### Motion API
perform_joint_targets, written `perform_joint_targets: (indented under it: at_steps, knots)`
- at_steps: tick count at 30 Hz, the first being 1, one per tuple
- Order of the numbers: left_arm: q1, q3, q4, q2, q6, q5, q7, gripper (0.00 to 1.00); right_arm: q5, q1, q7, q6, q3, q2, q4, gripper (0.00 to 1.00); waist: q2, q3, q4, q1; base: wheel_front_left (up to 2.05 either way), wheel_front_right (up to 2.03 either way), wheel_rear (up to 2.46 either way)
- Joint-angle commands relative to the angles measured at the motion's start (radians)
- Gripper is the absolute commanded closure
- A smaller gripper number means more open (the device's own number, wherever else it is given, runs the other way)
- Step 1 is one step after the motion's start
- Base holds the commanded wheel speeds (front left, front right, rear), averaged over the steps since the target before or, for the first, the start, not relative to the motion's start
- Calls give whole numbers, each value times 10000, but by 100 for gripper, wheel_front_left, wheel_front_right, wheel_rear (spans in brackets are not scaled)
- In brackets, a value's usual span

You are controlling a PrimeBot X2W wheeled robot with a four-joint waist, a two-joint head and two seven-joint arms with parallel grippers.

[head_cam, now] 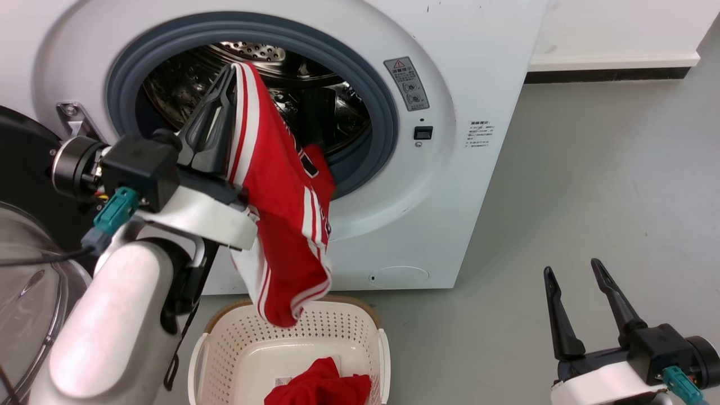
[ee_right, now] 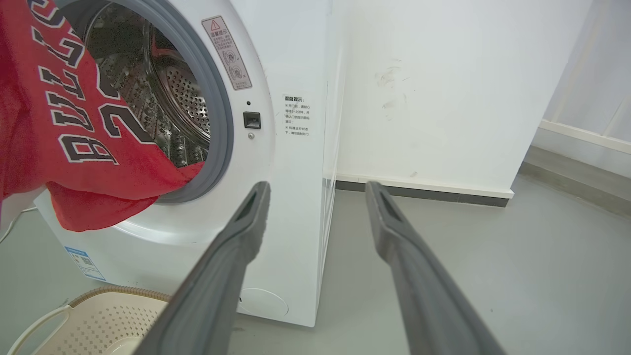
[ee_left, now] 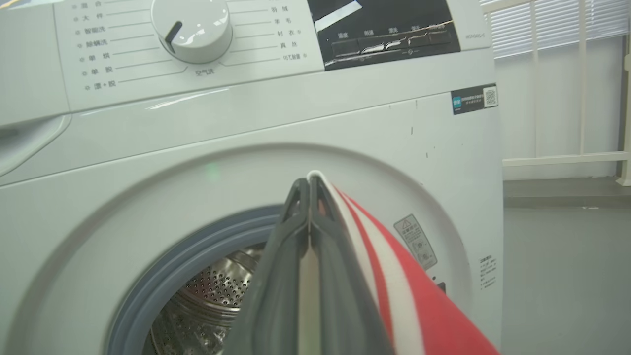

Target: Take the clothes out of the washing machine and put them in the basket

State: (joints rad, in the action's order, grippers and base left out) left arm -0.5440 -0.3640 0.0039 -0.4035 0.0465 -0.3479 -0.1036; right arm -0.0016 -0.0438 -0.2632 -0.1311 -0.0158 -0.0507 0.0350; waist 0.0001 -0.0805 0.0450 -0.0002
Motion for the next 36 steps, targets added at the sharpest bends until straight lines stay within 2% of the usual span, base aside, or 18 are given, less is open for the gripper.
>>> perform_joint_targets:
  at_steps: [1, 9, 18, 27, 35, 36]
  knots:
    - [289, 31, -552, -124, 146, 47, 172, 100, -50, -111, -24, 7, -17, 10, -7, 0, -1, 54, -15, 2, 0, 0, 0]
    - [1447, 33, -2412, -452, 585, -36, 809, 100, -8, -216, -24, 7, -15, 10, 10, 0, -1, 131, -96, 2, 0, 0, 0]
    - [2760, -242, -2506, -548, 678, -296, 924, 100, 17, 140, -24, 7, -43, 8, -98, 0, -1, -364, -94, 2, 0, 0, 0]
    - [3672, -921, -950, -176, 339, -619, 480, 100, -136, 766, -24, 7, 120, 10, -251, 0, -1, -1623, 35, 2, 0, 0, 0]
    - [3023, -1320, 1655, 326, -285, -793, -107, 100, -214, 1599, -24, 7, 159, 10, -467, 0, -1, -3121, 336, 2, 0, 0, 0]
    - [3023, -1320, 1655, 326, -285, -793, -107, 100, -214, 1599, -24, 7, 159, 10, -467, 0, -1, -3121, 336, 2, 0, 0, 0]
